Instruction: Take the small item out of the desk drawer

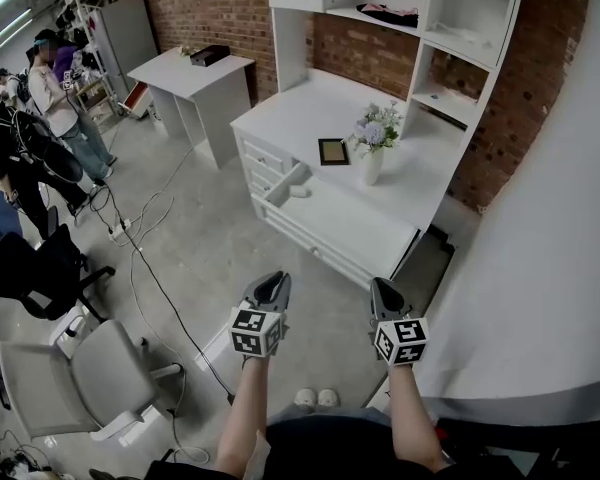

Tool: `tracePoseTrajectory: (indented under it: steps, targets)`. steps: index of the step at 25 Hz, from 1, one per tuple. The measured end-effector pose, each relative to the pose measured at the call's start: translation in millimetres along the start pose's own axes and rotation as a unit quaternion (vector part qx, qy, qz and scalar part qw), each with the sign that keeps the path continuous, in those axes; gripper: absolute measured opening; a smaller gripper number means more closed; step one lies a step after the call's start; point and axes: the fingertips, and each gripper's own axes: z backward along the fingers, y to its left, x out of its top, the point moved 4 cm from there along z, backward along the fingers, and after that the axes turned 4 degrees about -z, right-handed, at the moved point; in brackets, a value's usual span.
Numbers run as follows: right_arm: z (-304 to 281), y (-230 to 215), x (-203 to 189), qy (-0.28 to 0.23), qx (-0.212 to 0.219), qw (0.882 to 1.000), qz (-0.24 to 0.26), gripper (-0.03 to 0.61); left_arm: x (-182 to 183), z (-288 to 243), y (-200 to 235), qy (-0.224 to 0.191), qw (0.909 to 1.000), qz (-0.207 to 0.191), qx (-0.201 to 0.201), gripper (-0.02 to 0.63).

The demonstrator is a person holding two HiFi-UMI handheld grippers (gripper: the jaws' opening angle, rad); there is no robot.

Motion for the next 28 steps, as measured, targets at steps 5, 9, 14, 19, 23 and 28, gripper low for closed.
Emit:
tracePoseTrajectory:
  steps: [5,9,14,19,23,28]
  targets:
    - [-3,12,0,0.0,0.006,1.0,0.0,-0.002,-6,5,9,-0.009,0.9999,0.009,0.001,0.206]
    - [-3,24,5,-0.013,0.003,1.0,0.001,-0.002,0,15,19,-0.019,0.9998,0.002,0.002,0.213]
    - [4,40,6,-0.024,-0.001,1.0,0.0,-0.002,-2,28,26,-0.021,0.9998,-0.005,-0.005,0.213]
    - [0,39,4,-0.026,-0.006,1.0,-0.008,-0.002,-5,24,34,-0.014,0.9999,-0.005,-0.007,0.213]
    - [-12,31,4,-0.027,-0.01,1.0,-0.005,-0.002,-6,5,43,-0.012,0.9999,-0.002,-0.005,0.213]
    - [-43,12,9,-0.023,-0.014,1.0,-0.007,-0.002,-6,-29,60,-0.005,1.0,0.003,-0.007,0.213]
